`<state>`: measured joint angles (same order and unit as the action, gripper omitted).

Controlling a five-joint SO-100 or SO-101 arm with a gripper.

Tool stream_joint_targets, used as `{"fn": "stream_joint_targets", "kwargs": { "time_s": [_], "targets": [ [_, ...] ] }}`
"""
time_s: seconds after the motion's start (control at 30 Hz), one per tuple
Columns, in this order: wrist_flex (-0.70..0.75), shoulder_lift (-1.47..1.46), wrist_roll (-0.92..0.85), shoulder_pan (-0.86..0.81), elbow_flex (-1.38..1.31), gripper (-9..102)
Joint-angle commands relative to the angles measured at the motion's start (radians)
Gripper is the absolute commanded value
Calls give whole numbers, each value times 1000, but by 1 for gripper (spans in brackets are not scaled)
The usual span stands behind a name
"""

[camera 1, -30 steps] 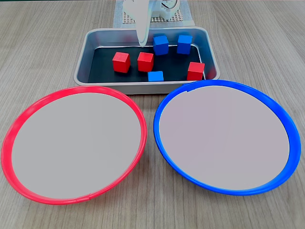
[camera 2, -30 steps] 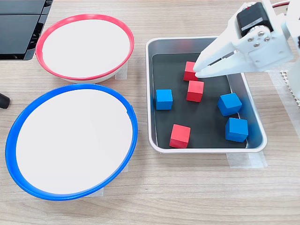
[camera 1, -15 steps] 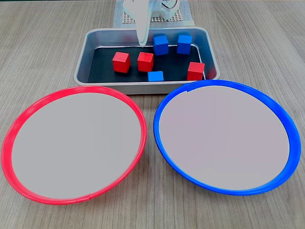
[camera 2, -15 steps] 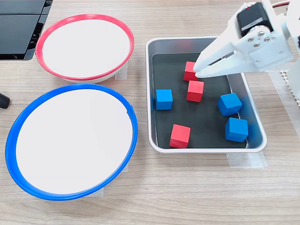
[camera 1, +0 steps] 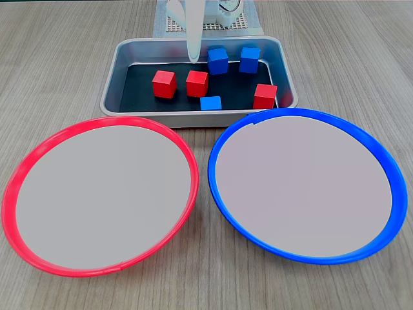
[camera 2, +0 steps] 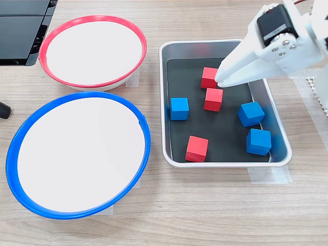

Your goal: Move six blocks tray to matching dishes

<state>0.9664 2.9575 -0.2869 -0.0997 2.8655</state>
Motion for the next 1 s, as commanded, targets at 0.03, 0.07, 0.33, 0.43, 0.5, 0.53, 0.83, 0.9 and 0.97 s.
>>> {"fn": "stream_joint_targets", "kwargs": {
  "time_s": [0.03, 0.07, 0.33, 0.43, 0.5, 0.53, 0.83, 0.9, 0.97],
  "targets": [
    [72, -399, -540, 8, -342, 0],
    [89, -491, -641, 5, -419, 0],
    [84, -969, -1180, 28, -796, 10],
    [72, -1075, -1384, 32, -821, 19],
    [49, -1137, -1451, 37, -824, 19],
    [43, -1167, -1477, 37, -824, 20],
    [-64, -1290, -1463, 46, -798, 21],
    [-89, -1305, -1463, 51, -787, 19],
    [-106, -1315, -1463, 54, -776, 15]
  ]
}}
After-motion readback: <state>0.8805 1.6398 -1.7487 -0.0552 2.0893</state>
